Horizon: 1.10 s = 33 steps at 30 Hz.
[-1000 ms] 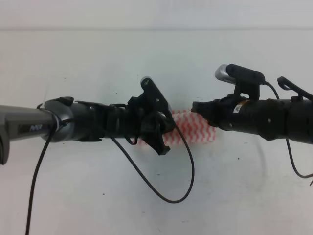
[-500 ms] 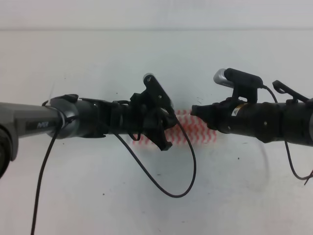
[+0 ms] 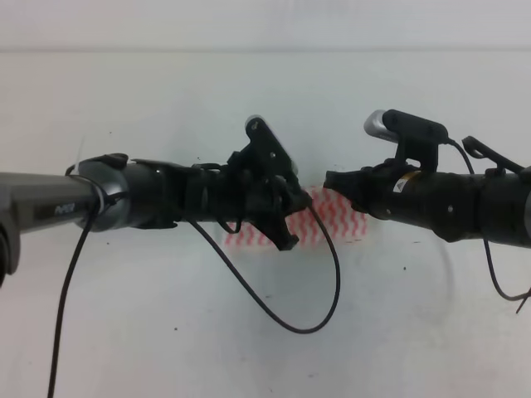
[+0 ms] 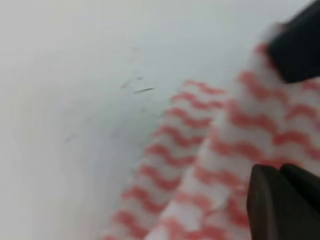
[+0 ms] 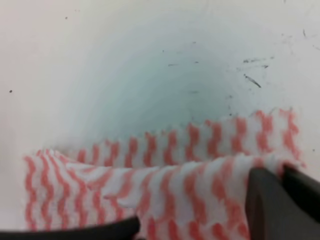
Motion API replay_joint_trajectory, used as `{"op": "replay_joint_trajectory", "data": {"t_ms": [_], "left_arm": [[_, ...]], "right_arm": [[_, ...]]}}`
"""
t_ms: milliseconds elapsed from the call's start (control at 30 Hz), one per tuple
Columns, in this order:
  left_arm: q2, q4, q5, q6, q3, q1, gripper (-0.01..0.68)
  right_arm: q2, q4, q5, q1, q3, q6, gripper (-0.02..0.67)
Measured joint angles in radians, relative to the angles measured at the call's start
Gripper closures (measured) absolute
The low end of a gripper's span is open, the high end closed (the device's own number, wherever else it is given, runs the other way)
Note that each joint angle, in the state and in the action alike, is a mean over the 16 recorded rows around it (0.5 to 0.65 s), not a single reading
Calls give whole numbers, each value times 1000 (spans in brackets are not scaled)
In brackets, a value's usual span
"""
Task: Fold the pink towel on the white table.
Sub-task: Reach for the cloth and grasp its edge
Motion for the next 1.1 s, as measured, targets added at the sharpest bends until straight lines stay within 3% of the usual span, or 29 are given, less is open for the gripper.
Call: {"op": "replay_joint_trajectory", "data": {"t_ms": [400,1100], "left_arm": [[15,78,14,-47,0,0,676],[61,-34,18,132,-3,0,675]], "right_arm": [[0,0,-16,0,0,0,665],[2,1,-16,0,0,0,664]]}}
